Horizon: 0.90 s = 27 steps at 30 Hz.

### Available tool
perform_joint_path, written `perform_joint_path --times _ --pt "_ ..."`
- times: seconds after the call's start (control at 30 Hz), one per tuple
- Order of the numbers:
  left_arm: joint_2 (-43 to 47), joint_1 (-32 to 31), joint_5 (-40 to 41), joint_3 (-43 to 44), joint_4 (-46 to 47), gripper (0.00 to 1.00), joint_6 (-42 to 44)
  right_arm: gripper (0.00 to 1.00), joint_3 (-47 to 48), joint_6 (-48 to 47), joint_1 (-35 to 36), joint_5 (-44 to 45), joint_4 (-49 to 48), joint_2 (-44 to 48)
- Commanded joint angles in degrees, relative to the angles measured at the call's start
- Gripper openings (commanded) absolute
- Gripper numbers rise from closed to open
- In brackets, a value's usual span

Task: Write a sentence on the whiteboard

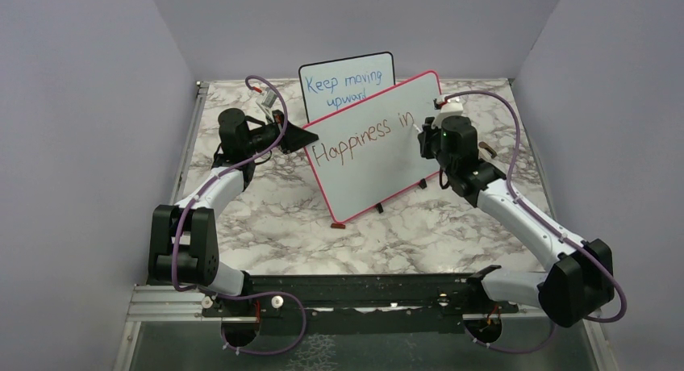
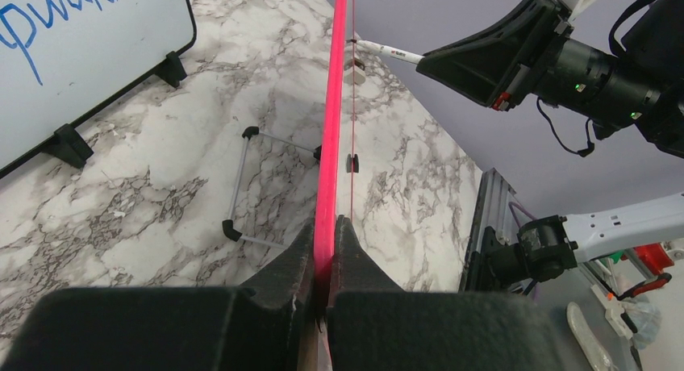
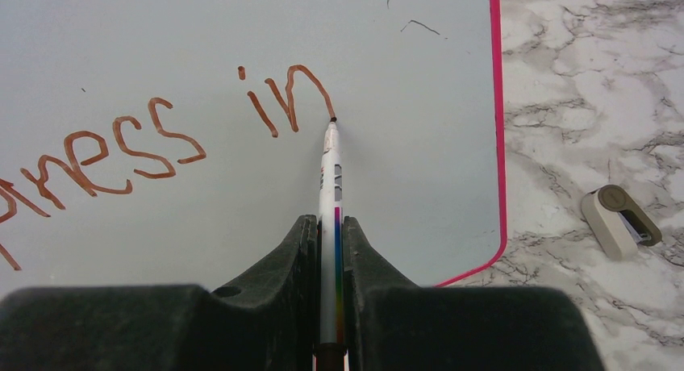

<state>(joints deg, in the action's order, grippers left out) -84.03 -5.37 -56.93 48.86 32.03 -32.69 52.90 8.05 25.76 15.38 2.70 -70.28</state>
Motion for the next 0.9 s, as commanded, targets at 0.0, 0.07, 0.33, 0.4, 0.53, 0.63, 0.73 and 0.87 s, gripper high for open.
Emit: perform_joint_path --times 0.0,0.07,0.33,0.4,0.53,0.63,0.73,0.87 --pt "-1.31 -0.21 1.45 -0.46 -3.99 0.00 4.22 0.01 -0.73 -0.73 -0.27 -0.14 0.90 2.60" --pt "-1.27 -0.24 1.42 -0.43 -4.01 0.00 4.13 0.01 -0.90 -1.31 -0.27 -0.92 0.71 3.66" --pt "-1.14 -0.22 1.47 -0.35 -4.06 0.00 3.86 0.01 -3.28 -2.38 0.90 -5.16 1.42 8.79" --pt "-1.06 -0.23 1.46 -0.35 -4.00 0.00 3.86 0.01 -3.78 -2.57 2.03 -5.69 1.67 9.82" --pt "-1.05 -0.21 1.47 -0.35 -4.05 0.00 3.69 0.01 -5.08 -2.59 5.14 -5.04 2.20 11.90" --pt "-0.92 -0.21 1.47 -0.26 -4.03 0.00 3.60 0.01 -6.43 -2.68 7.60 -4.60 2.03 13.43" --pt "-0.79 -0.22 1.47 -0.26 -4.00 0.00 3.60 0.01 -7.29 -2.78 10.78 -2.81 2.11 13.97" --pt "-0.83 -0.17 1.48 -0.27 -4.08 0.00 3.51 0.01 -6.51 -2.04 15.05 -1.76 3.55 13.01"
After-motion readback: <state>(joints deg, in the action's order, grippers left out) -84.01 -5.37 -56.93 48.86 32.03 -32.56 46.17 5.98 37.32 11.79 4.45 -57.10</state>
